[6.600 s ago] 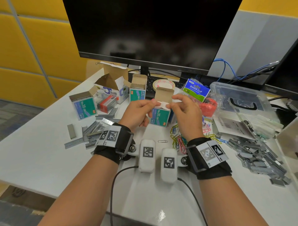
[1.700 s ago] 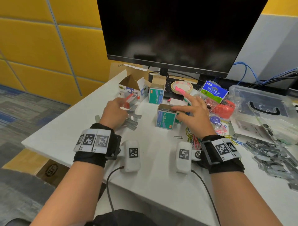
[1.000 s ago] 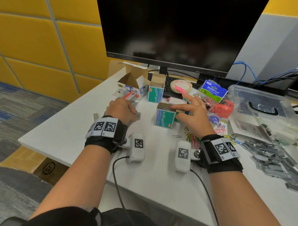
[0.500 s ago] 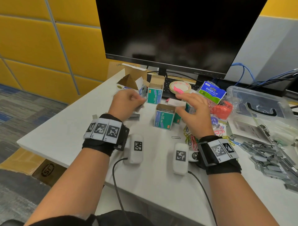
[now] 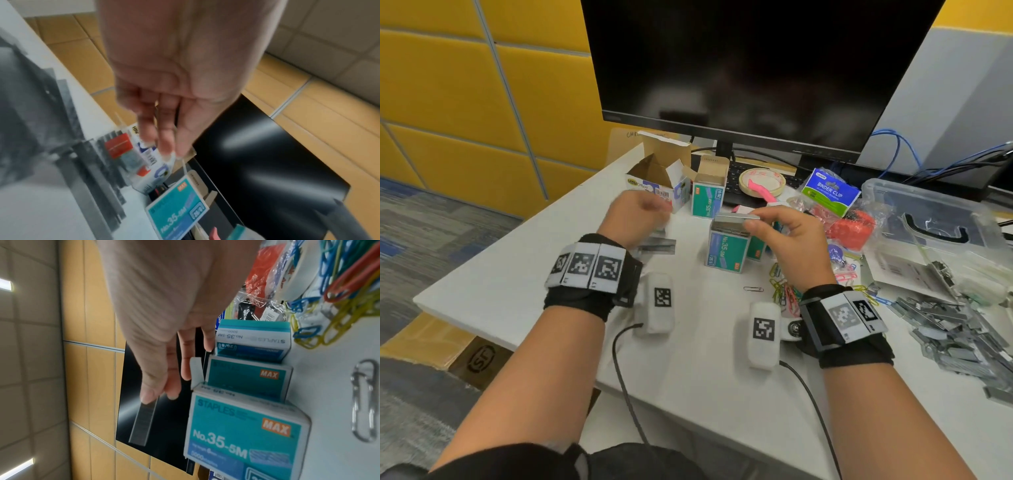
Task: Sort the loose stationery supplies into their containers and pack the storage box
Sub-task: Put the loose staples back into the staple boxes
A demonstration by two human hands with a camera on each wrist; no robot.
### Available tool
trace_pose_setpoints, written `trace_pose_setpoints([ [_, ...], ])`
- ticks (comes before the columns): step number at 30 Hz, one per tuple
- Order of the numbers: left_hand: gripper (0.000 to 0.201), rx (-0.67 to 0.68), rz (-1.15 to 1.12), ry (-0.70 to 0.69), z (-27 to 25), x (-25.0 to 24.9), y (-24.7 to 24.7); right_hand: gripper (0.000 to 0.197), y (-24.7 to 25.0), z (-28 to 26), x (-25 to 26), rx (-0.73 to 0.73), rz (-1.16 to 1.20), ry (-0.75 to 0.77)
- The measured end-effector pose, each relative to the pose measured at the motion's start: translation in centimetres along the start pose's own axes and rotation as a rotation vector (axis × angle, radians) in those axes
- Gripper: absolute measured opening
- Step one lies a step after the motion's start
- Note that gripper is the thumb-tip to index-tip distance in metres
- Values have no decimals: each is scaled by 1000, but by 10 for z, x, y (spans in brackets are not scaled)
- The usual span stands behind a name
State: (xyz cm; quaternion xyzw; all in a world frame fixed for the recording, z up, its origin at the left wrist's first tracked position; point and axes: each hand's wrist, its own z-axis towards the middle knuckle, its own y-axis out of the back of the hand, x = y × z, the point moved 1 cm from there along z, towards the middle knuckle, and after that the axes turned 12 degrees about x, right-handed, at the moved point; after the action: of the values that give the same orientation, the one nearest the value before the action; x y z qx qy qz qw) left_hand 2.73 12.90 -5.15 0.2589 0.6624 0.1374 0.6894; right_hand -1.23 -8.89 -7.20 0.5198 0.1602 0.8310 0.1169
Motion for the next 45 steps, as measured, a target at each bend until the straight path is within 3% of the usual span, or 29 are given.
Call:
trace_pose_setpoints([
  [2, 16, 0, 145, 108, 6, 9, 4, 9, 0, 0, 0, 3, -17, -3],
  [6, 24, 135, 371, 256, 18, 19, -3, 7, -1, 0, 1, 16, -28, 6],
  [9, 28, 157, 434, 296, 26, 24, -9, 6, -1, 0, 0, 16, -20, 7],
  [13, 19, 109, 447, 284, 31, 27, -9, 13, 0, 1, -2, 16, -35, 3],
  [16, 16, 17, 429, 201, 28, 22, -6, 16, 0, 1, -5, 1, -27, -6],
  [19, 15, -75, 141, -25, 22, 4, -4, 10, 0, 2, -7, -41, -7, -16],
  [23, 11, 47, -100, -259, 16, -21, -16, 22, 1, 4, -8, -72, 29, -17],
  [26, 17, 121, -224, -358, 18, -29, -29, 32, 2, 4, -9, -98, 66, -24],
  [31, 25, 215, -317, -374, 23, -27, -46, 21, 5, 5, -11, -188, 100, -20],
  [39, 25, 286, -497, -406, 22, -17, -52, 17, 2, 5, -13, -185, 91, -15],
  [45, 40, 346, -553, -395, 19, -17, -53, 16, 3, 6, -15, -195, 58, -31],
])
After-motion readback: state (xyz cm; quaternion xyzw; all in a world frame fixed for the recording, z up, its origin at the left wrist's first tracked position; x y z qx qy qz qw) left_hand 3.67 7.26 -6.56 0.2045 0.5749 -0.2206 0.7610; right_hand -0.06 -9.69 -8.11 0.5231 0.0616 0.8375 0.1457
